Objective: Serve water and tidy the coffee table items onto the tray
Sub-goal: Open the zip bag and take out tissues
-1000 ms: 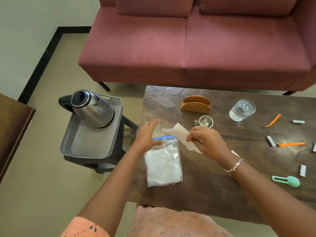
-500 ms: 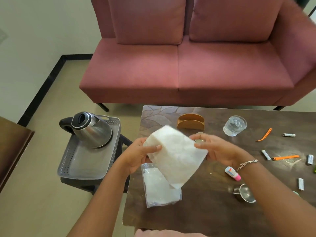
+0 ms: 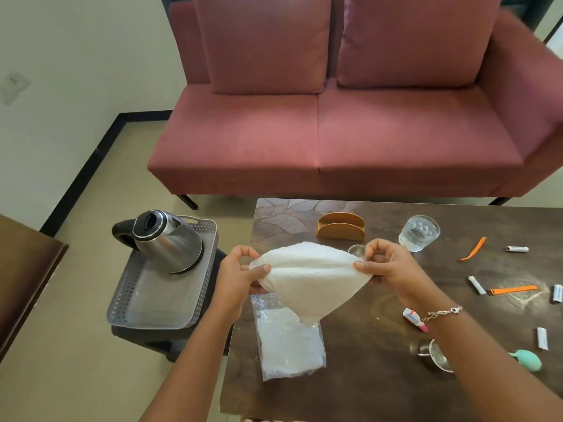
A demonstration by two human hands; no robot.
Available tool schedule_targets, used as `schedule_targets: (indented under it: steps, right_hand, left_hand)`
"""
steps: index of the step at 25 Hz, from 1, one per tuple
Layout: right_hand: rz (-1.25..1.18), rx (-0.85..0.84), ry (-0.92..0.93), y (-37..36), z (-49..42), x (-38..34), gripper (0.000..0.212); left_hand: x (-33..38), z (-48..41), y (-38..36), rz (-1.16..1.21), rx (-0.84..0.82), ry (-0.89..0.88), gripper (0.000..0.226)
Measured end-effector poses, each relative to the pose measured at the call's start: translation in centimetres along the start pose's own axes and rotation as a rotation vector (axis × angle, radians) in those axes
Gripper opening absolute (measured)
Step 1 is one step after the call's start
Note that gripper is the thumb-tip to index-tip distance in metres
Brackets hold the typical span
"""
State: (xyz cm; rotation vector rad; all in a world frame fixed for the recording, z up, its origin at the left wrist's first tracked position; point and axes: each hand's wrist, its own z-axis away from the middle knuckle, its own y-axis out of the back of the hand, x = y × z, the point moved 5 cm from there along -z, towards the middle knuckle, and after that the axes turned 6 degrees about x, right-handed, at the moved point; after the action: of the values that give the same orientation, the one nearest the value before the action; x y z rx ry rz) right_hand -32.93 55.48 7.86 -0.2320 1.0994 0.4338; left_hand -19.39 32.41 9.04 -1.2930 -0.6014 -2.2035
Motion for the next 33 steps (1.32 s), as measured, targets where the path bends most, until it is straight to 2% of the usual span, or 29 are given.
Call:
schedule_targets:
  steps: [5,9,15,17,21,23,25,28,31,33]
  right_hand:
    - [0.031,-0.024,0.067,0.7,0.2,-0.1,0.02]
    - [0.063,-0.023,0.107,1.3,0.1,-0.2,0.025]
    - [0.314,0.09,0.292,1.6,-0.4,-1.0,0.018]
    - [0.335,0.119,0.29,1.8,-0.7,-0.9,0.011]
    - [-0.029,0.007,0.042,2.7,-1.2,0.9,0.019]
    - [-0.241,-0.028,-0.12,3.4,-1.4,2.5,0.025]
    - [-0.418,-0.073,-0.333,3.4,-1.2,4.5,0.021]
    - [-0.559,-0.292,-0.643,0.4,0.5,7.5,0.058]
    - [-0.506,-0.538,-0.669,-4.0,1.9,7.4,0.078]
    - [-0.454,-0.574,-0.626,-5.3,1.7,6.3,0.083]
  left_hand:
    - [0.6,0.1,-1.1,-0.021,-0.048,-0.076,0.015]
    - [0.8,-0.1,-1.5,-0.03,-0.128,-0.073,0.034]
    - [1.7,-0.2,-1.7,-0.362,0.06,-0.267,0.014]
    - [1.9,-0.2,-2.0,-0.321,0.035,-0.246,0.011]
    - [3.0,0.9,-3.1,-0.067,-0.207,-0.237,0.015]
    - [4.2,1.5,-3.5,-0.052,-0.317,-0.295,0.014]
    - [5.3,1.8,-3.8,-0.08,-0.399,-0.348,0.013]
    - [6.5,2.6,-4.5,-0.053,-0.544,-0.396,0.016]
    - [7.1,3.3,-5.2,0.021,-0.705,-0.398,0.014]
    - [7.2,3.5,-5.5,-0.009,-0.764,-0.403,0.015]
